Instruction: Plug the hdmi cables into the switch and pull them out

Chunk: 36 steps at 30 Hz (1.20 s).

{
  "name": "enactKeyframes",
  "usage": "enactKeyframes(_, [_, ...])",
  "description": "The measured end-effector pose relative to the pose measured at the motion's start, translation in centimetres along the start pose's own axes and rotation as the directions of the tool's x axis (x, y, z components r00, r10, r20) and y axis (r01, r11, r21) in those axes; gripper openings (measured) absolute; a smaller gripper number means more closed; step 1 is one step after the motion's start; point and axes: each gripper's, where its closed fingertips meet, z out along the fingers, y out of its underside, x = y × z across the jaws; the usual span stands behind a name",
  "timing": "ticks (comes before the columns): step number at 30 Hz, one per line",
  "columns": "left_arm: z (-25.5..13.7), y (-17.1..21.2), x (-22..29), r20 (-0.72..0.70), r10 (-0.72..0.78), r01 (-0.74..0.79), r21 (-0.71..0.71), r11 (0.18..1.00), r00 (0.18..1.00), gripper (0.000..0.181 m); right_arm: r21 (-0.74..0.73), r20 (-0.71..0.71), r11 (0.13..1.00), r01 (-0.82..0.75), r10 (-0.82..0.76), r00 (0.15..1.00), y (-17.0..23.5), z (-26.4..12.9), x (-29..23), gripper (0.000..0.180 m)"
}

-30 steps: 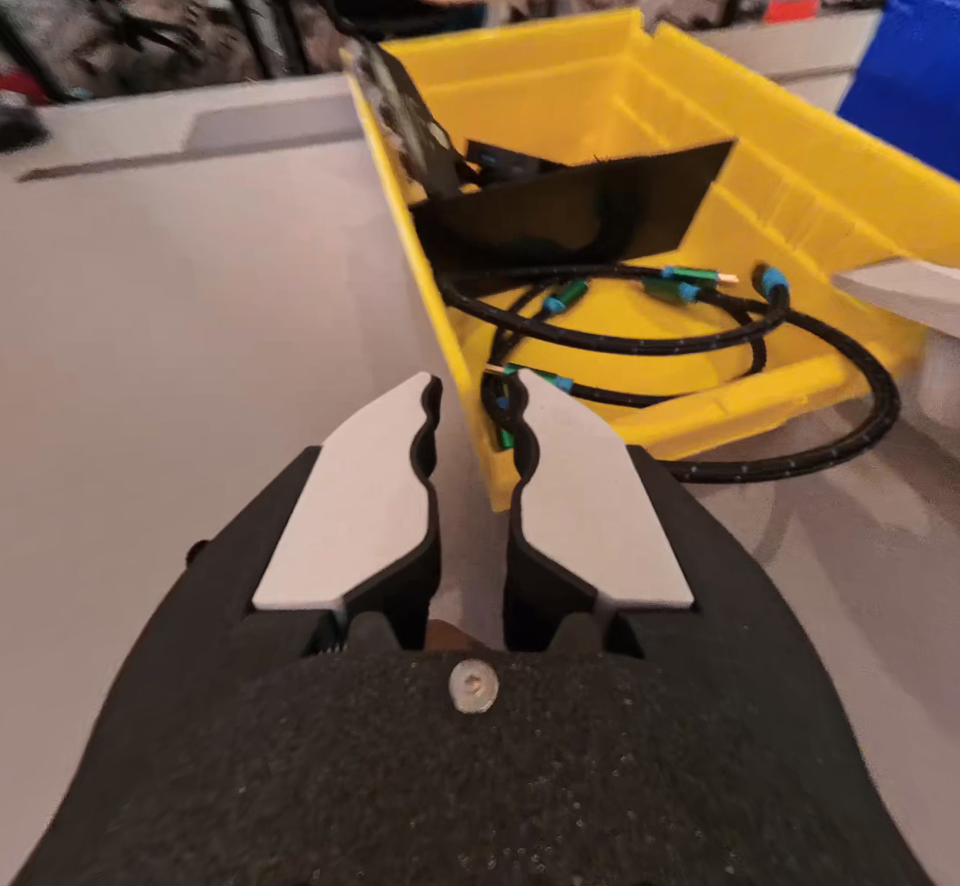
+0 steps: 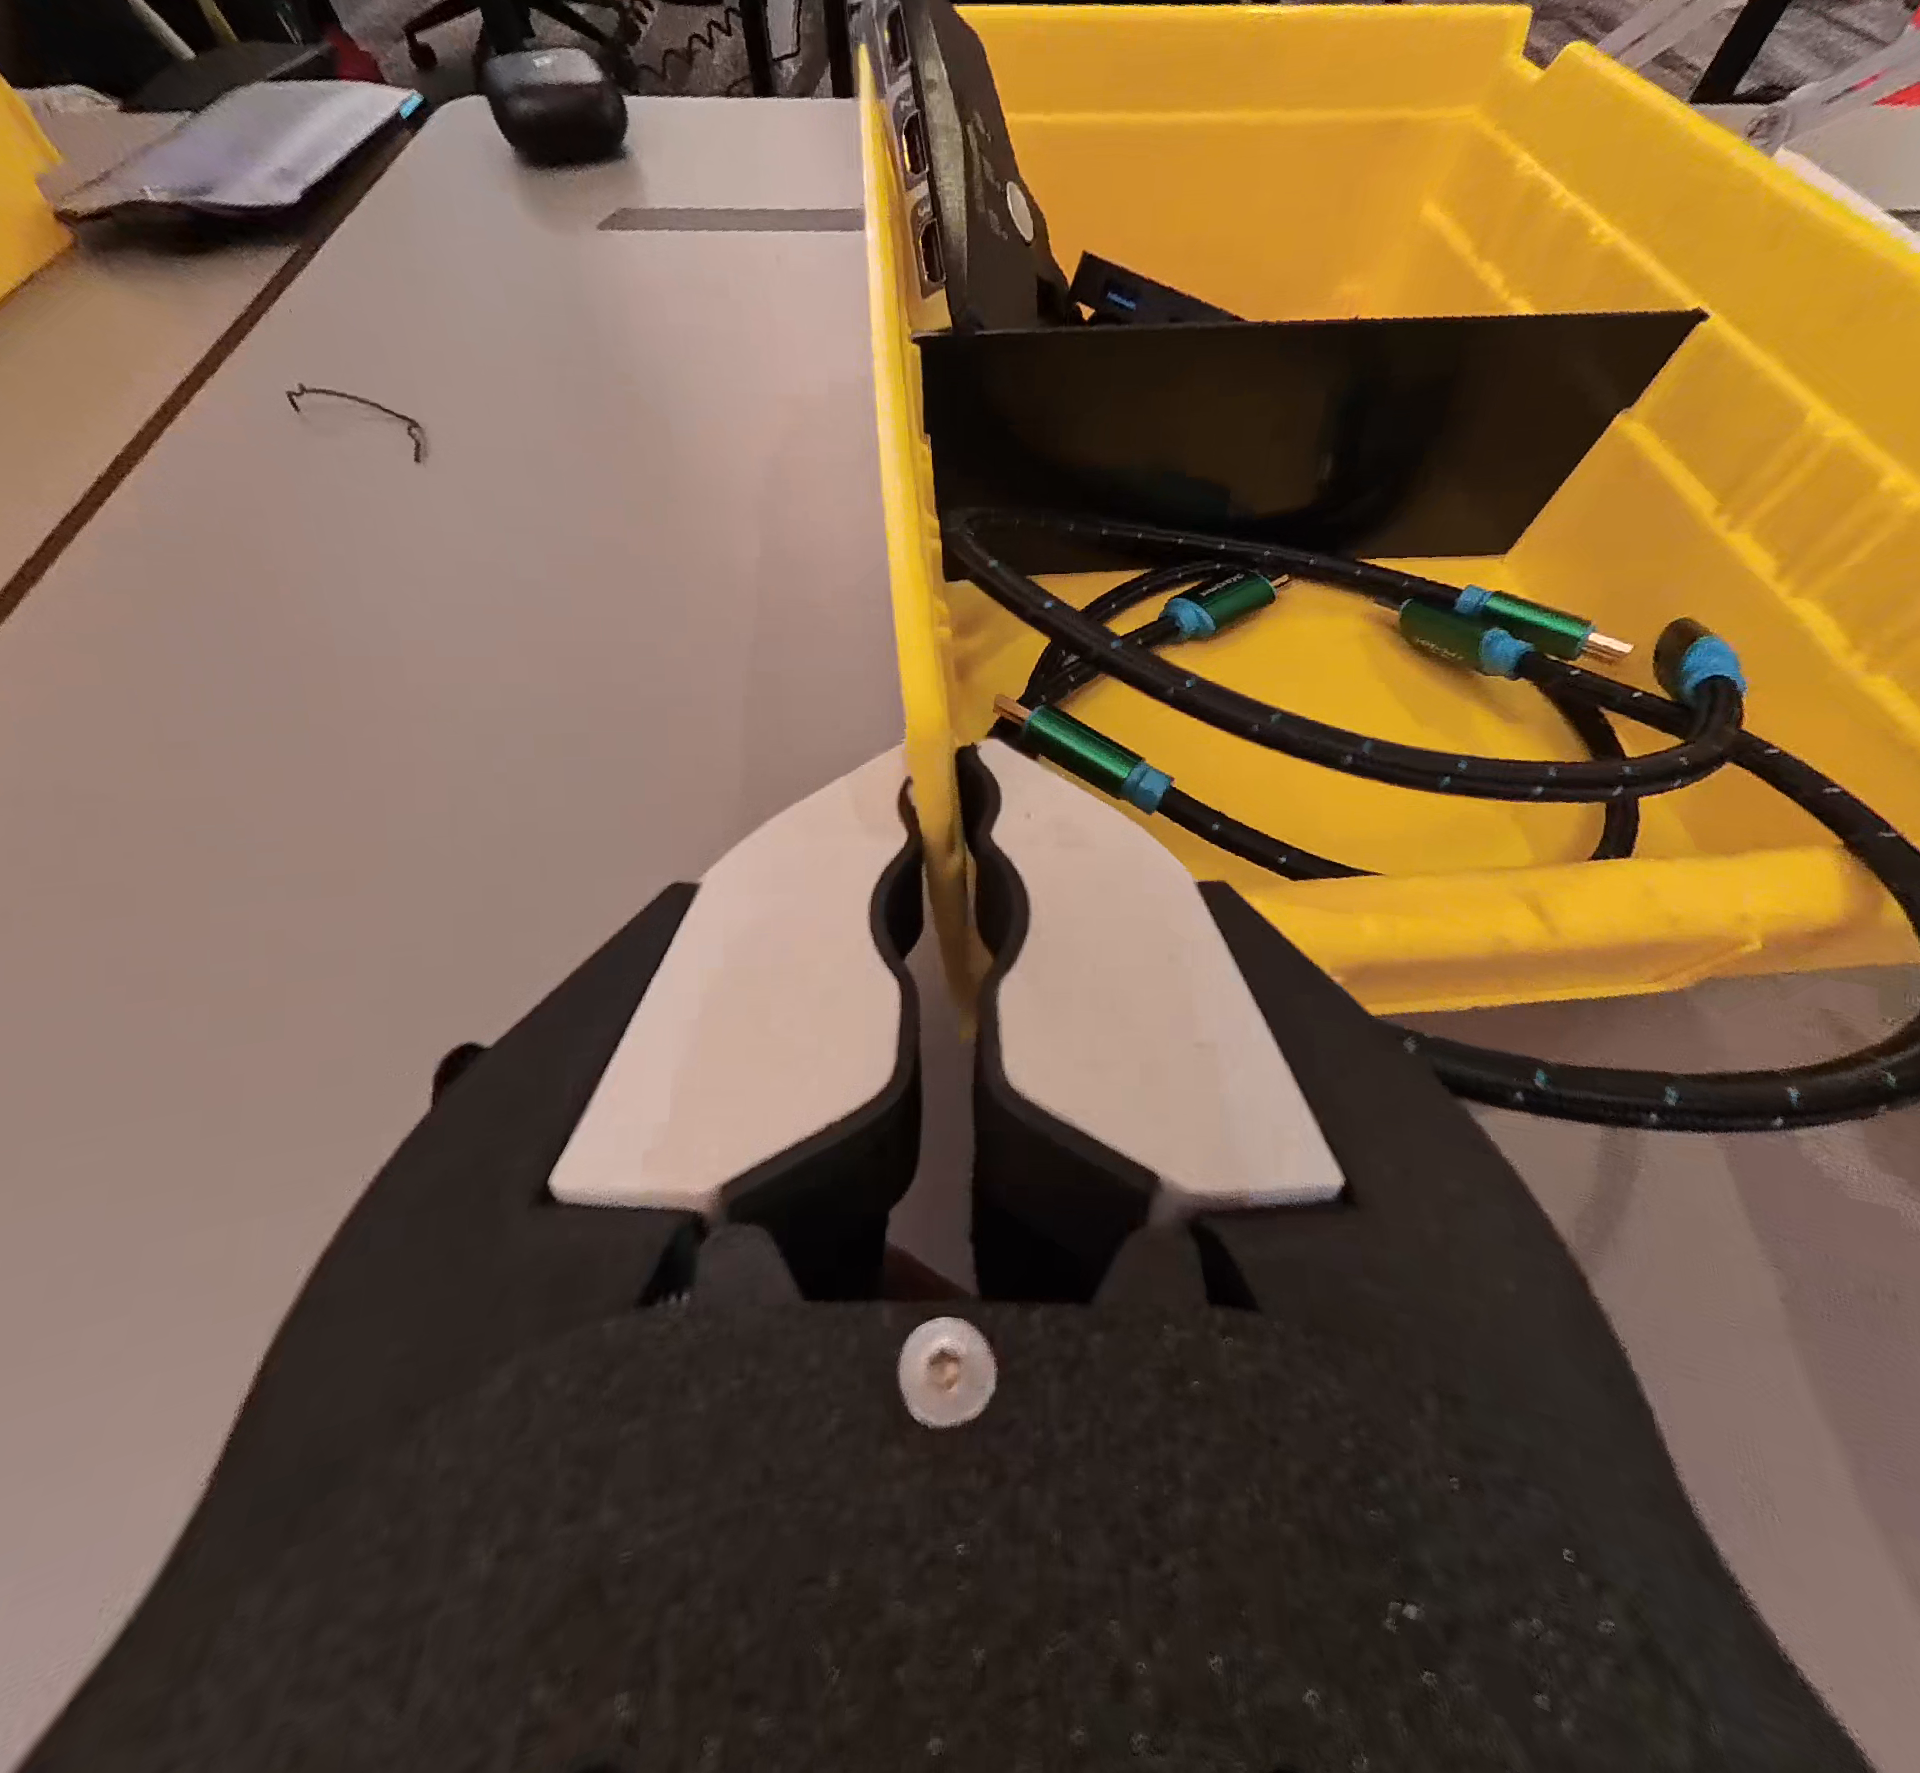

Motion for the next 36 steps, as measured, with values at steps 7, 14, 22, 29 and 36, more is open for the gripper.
enactKeyframes(7, [-2.7, -1.2, -0.9, 0.043, -0.066, 0.062, 0.075, 0.995, 0.997, 0.023, 0.001, 0.352, 1.000, 0.010, -0.010, 0.936, -0.5, -7.2, 1.2, 0.024])
enactKeyframes(14, [-6.8, -4.2, 0.4, -0.020, -0.207, 0.205, 0.250, 0.946, 0.978, 0.023, 0.142, 0.310, 0.989, -0.036, -0.010, 0.951, -0.8, -15.7, 13.6, 0.027])
enactKeyframes(22, [-8.1, 0.4, 12.7, -0.317, -0.342, 0.358, -0.010, 0.934, 0.884, 0.023, 0.189, 0.161, 0.825, -0.533, 0.510, 0.845, 7.1, -23.8, 33.0, 0.032])
enactKeyframes(29, [-6.7, 2.5, 14.4, -0.268, -0.182, 0.169, -0.070, 0.983, 0.946, 0.025, 0.254, -0.154, 0.858, -0.446, 0.491, 0.857, 10.1, -25.9, 42.6, 0.035])
enactKeyframes(36, [-5.7, 1.2, 10.3, -0.241, -0.213, 0.218, -0.008, 0.976, 0.947, 0.029, 0.208, -0.094, 0.807, -0.553, 0.579, 0.810, 11.4, -24.2, 41.7, 0.035])
